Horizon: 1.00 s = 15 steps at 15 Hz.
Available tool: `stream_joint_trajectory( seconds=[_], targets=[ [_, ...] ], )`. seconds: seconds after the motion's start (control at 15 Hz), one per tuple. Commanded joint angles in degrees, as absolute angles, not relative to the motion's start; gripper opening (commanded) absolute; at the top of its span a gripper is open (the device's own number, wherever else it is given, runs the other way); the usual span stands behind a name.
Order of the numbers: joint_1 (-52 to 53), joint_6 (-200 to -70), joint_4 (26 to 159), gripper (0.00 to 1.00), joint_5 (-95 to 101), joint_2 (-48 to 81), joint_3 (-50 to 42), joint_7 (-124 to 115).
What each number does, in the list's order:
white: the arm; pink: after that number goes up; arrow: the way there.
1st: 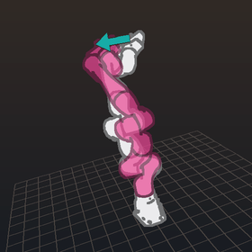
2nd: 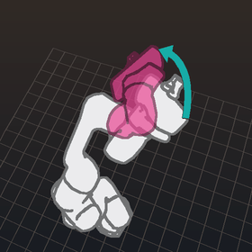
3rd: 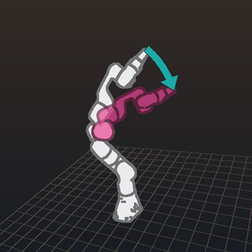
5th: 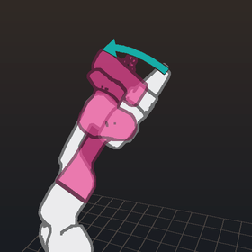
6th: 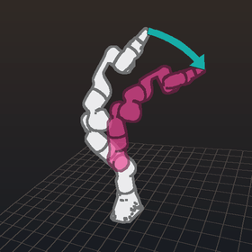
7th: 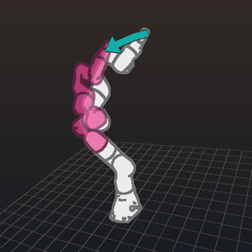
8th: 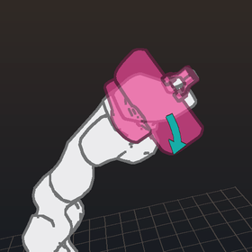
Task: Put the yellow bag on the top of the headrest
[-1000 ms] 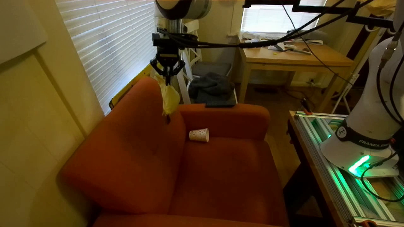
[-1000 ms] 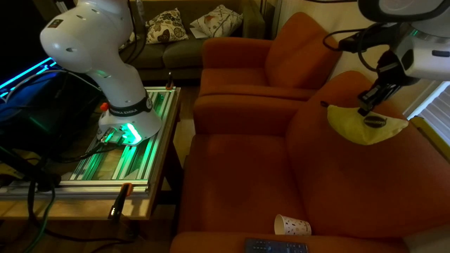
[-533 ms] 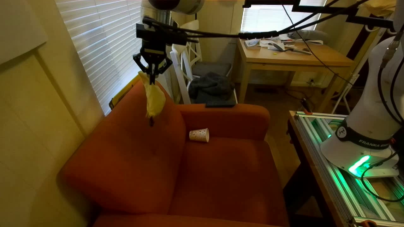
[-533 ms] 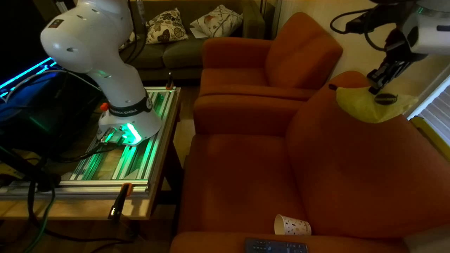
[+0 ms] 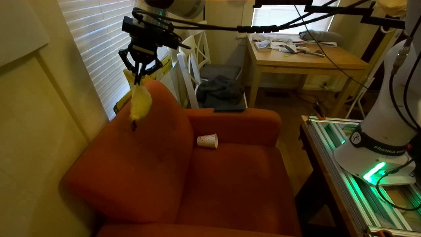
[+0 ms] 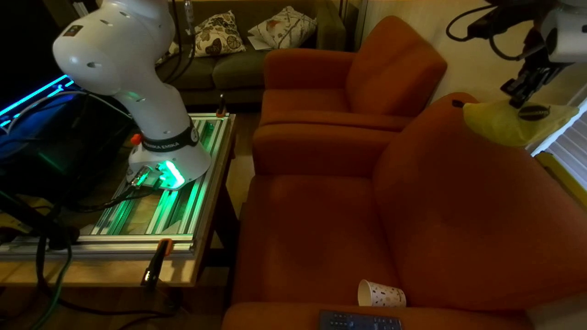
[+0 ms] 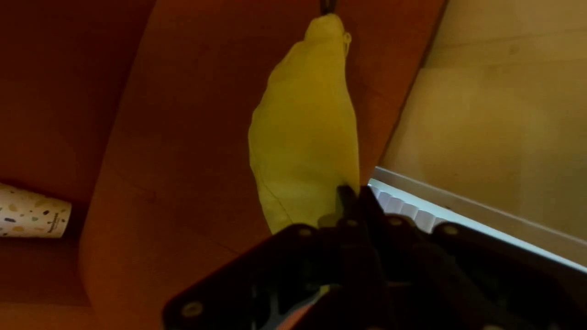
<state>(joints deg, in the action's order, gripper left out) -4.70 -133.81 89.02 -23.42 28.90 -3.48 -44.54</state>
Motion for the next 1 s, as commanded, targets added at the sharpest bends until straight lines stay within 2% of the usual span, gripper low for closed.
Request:
stream_joint_trajectory(
  seconds=[0.0, 0.93],
  targets=[
    [-5.8, -135.0, 83.7, 0.03, -28.1, 32.3, -1.5, -44.6],
    [-5.3, -145.6, 73.7, 0.03, -31.2, 43.4, 2.3, -45.5]
  ],
)
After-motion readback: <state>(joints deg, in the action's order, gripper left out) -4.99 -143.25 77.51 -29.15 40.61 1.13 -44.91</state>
